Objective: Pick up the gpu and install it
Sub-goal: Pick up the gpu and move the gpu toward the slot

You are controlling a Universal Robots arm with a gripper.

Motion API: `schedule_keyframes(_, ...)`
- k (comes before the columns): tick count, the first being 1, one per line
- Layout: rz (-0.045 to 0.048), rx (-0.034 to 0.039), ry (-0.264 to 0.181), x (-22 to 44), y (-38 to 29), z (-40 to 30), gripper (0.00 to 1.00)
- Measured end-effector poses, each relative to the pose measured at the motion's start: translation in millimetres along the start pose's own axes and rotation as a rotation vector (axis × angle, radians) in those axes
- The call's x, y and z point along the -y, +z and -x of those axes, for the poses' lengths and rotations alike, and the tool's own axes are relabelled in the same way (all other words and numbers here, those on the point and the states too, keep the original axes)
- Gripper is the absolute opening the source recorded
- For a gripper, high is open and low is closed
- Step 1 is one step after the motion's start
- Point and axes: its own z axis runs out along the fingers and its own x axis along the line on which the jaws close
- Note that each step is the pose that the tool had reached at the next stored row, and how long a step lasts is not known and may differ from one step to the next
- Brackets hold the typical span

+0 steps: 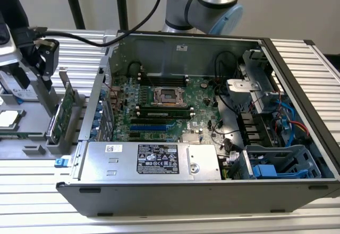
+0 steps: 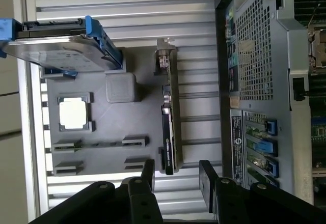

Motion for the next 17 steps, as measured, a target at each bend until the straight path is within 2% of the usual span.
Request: schedule_keyframes(17,0.0000,0.0000,0.000,0.4,8.3,-0.1,1.00)
